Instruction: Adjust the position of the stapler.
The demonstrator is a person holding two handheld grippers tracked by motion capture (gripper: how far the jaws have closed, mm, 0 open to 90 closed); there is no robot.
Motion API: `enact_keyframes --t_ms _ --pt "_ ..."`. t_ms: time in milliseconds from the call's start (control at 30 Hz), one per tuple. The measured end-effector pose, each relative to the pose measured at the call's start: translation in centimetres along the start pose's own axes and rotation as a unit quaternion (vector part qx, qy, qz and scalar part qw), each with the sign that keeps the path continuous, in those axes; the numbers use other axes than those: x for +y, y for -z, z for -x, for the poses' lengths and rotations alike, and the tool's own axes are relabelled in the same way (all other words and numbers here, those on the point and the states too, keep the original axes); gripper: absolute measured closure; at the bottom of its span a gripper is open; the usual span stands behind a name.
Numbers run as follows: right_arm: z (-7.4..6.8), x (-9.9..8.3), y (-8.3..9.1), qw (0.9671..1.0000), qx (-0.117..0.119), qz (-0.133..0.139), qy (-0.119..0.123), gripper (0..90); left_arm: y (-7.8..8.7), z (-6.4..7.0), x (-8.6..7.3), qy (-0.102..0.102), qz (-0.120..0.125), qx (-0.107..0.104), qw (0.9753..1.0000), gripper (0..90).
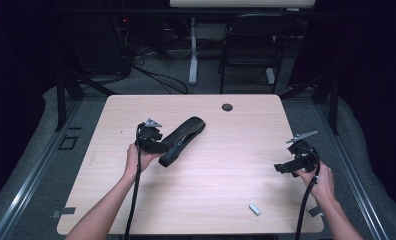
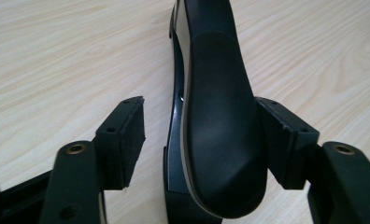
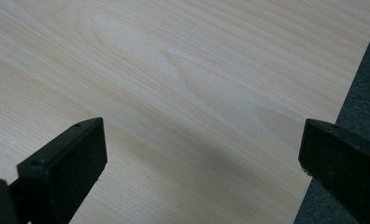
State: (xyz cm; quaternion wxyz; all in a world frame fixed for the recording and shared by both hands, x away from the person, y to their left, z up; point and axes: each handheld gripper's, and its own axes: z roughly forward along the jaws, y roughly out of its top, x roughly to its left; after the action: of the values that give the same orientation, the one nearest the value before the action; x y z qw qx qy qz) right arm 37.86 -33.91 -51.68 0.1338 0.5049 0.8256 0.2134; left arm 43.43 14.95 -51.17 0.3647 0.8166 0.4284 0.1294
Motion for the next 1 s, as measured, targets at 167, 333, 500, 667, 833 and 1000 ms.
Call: enact_keyframes --t_ms 167,333,500,667,833,1000 --pt "0.1 0.0 -0.1 1.0000 -0.007 -0.003 0.004 2.6 0.1 0.5 0.0 -0.012 0.003 0.002 0.9999 45.6" --pt "-0.1 0.0 0.1 0.9999 -0.011 0.000 0.005 2.6 0.1 0.8 -0.1 -0.016 0.005 -0.003 0.9999 55.1" --pt "-0.1 0.0 0.1 0.9999 -0.010 -0.001 0.010 2.6 0.2 1.2 0.0 -0.030 0.002 0.012 0.9995 56.1" --pt "-0.1 -0.1 0.1 0.9999 -0.008 0.001 0.007 2.6 0.2 1.4 0.0 -0.038 -0.002 0.019 0.9991 56.4" --pt "-0.1 -0.2 0.1 0.9999 -0.012 -0.005 0.009 2.6 0.6 1.1 -0.2 -0.040 -0.007 0.015 0.9991 56.5" --pt "-0.3 -0.2 0.1 0.9999 -0.009 -0.002 0.010 2.6 0.9 1.0 -0.3 -0.040 -0.011 0.014 0.9990 56.5"
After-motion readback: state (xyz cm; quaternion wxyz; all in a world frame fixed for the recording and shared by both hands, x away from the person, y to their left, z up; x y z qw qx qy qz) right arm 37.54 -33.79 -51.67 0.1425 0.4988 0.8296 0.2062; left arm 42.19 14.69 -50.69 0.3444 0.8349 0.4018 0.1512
